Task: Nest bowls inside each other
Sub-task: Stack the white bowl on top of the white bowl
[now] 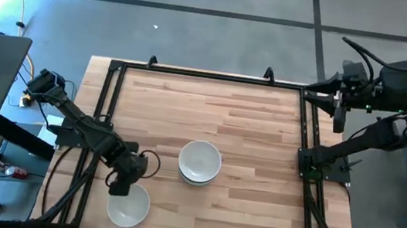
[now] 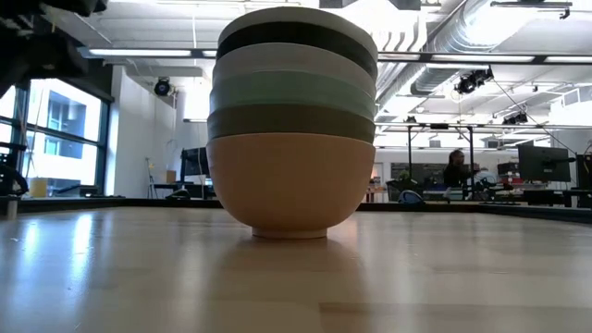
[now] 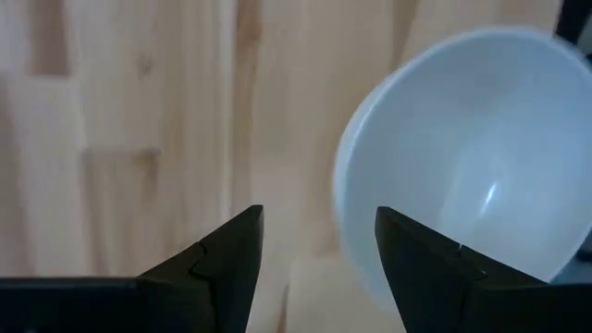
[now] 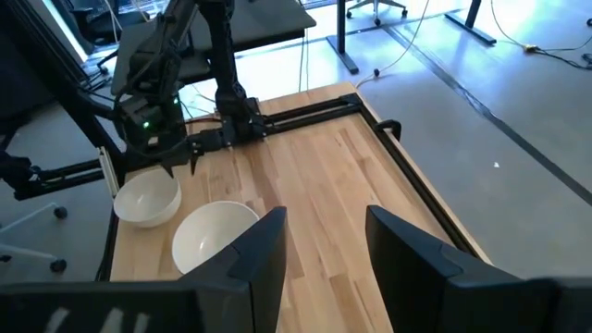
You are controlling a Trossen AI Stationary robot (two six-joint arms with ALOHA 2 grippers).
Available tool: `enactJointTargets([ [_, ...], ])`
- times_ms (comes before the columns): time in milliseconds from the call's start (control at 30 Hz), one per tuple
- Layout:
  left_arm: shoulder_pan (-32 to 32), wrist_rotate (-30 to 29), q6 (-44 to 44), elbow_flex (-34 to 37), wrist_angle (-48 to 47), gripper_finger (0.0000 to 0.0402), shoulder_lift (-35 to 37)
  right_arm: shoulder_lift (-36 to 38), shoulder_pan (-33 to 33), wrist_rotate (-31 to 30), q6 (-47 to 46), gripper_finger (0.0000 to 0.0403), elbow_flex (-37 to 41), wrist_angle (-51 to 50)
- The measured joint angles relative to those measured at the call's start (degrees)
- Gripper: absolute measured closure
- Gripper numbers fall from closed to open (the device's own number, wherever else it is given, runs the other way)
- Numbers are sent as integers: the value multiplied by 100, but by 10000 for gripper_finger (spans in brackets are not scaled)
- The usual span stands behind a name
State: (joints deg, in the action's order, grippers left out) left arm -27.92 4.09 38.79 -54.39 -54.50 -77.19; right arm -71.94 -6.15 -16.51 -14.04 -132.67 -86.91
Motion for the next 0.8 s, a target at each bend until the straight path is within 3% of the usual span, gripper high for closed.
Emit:
enactJointTargets([
  [300,-350,1,490,618,958,202,64,9,1,0,105,261,0,221],
  [800,-558,-78,875,894,1425,202,35,4,0,-2,254,261,0,358],
])
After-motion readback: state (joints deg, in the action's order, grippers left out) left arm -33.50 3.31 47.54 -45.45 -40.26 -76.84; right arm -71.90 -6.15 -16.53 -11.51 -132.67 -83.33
